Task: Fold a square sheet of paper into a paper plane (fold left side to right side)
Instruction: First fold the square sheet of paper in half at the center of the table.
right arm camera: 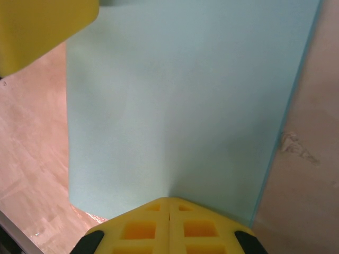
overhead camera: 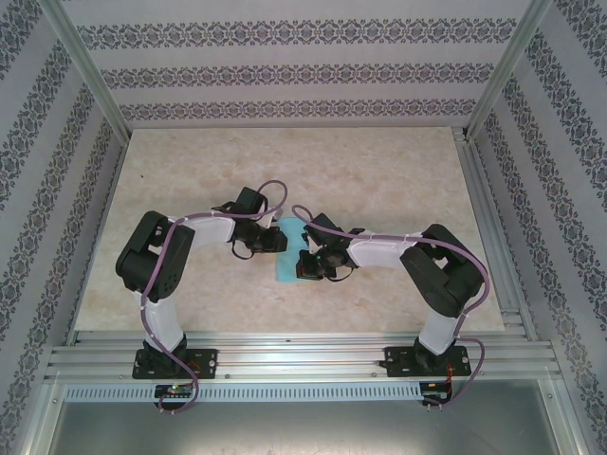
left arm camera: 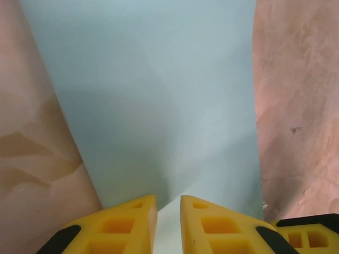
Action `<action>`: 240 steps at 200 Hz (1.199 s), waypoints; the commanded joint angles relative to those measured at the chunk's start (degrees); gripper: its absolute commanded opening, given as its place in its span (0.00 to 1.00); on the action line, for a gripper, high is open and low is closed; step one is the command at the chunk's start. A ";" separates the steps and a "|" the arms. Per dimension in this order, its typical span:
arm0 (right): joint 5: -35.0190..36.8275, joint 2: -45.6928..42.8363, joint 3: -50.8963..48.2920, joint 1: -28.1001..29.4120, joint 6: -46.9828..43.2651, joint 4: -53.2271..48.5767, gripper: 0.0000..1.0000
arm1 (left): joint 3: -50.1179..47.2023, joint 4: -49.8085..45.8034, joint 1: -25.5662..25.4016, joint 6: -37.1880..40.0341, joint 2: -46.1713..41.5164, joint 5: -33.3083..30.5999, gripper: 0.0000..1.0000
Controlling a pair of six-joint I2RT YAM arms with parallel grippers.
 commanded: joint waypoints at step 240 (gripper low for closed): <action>5.43 4.99 -3.12 0.69 -2.97 -9.99 0.01 | 17.11 2.18 7.33 4.77 12.79 -2.01 0.27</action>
